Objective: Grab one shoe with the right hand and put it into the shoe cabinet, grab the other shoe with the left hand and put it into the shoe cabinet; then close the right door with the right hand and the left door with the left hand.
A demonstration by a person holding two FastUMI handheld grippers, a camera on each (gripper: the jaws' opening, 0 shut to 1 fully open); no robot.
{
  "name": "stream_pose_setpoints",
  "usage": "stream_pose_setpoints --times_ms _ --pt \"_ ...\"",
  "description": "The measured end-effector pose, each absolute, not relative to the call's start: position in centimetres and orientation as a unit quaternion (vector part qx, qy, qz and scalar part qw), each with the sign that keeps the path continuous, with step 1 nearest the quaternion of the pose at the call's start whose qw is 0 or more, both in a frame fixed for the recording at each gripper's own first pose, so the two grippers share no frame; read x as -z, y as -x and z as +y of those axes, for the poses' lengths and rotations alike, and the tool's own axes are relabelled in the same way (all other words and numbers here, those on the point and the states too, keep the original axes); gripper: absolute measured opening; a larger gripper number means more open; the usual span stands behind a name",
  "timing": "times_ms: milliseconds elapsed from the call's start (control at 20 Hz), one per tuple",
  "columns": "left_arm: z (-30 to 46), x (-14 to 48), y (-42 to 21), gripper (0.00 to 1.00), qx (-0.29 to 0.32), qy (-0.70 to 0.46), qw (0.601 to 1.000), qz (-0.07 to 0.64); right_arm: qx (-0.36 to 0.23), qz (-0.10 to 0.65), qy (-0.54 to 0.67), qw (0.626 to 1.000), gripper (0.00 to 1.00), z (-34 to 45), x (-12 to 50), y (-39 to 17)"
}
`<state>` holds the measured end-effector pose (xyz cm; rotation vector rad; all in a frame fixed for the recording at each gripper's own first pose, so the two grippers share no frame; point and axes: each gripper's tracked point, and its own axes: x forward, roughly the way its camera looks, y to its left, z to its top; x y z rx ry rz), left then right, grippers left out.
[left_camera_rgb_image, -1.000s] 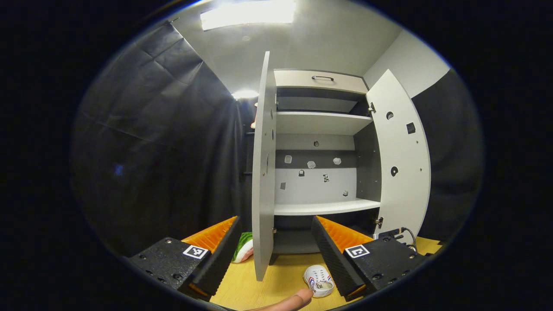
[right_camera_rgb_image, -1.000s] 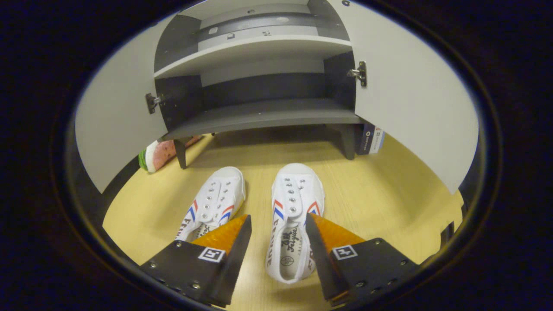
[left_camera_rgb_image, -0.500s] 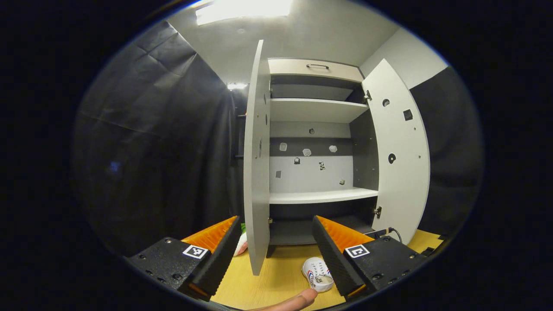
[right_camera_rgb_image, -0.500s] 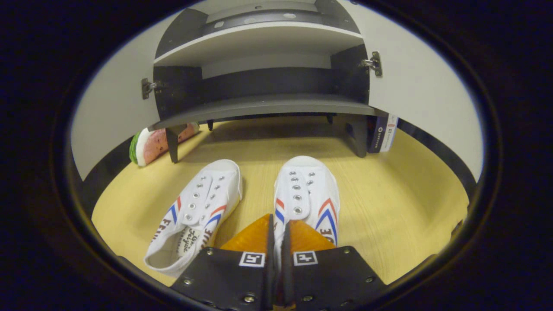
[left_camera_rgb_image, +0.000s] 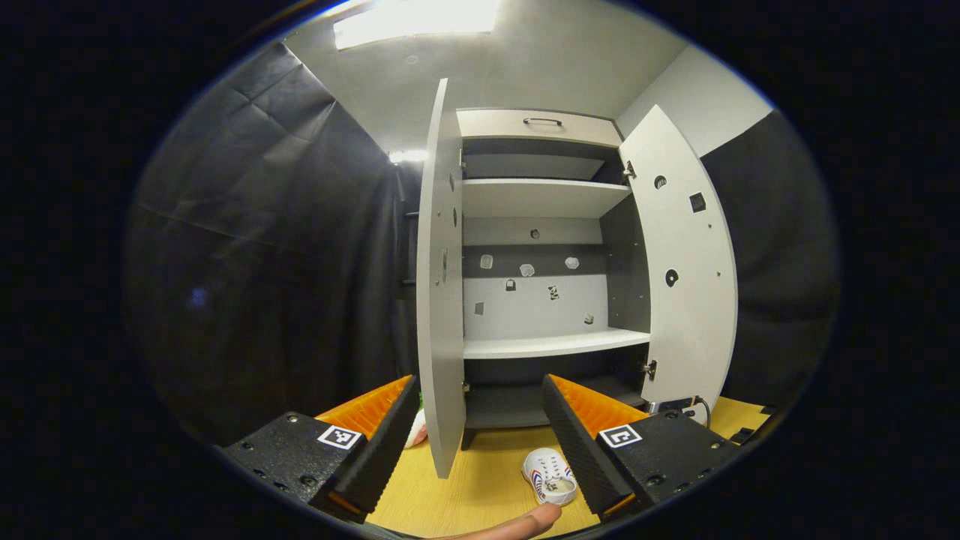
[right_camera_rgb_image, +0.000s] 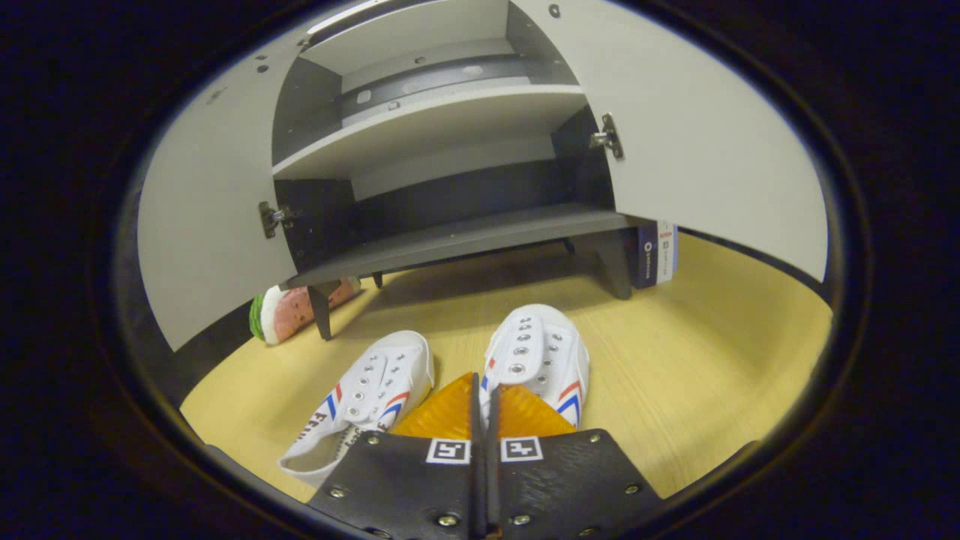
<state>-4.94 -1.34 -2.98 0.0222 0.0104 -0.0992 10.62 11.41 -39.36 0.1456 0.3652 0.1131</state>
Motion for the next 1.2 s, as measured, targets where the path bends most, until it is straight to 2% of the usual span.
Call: stream_pose_setpoints --times_ms 250,450,600,850,1200 --pt "-1.4 3.7 4.8 0.99 0.054 -0.010 0.998 0.012 -0.065 0.148 -0.052 0.985 0.01 11.8 37.8 -9.3" --pt "-1.0 4.9 4.1 0.99 0.054 0.007 0.998 0.028 -0.084 0.120 -0.028 0.989 0.01 12.4 34.0 -8.2" --pt "-0.5 5.6 3.5 1.00 0.049 0.012 0.998 0.034 -0.118 0.097 -0.051 0.987 0.01 13.5 29.7 -7.1" --pt "-1.0 6.1 2.0 0.99 0.065 0.018 0.997 0.039 -0.142 0.035 -0.029 0.989 0.01 13.9 20.9 -6.8" --pt "-0.5 3.2 -2.7 0.99 0.047 0.016 0.999 0.022 -0.144 -0.031 0.014 0.989 0.01 14.5 10.4 -9.4"
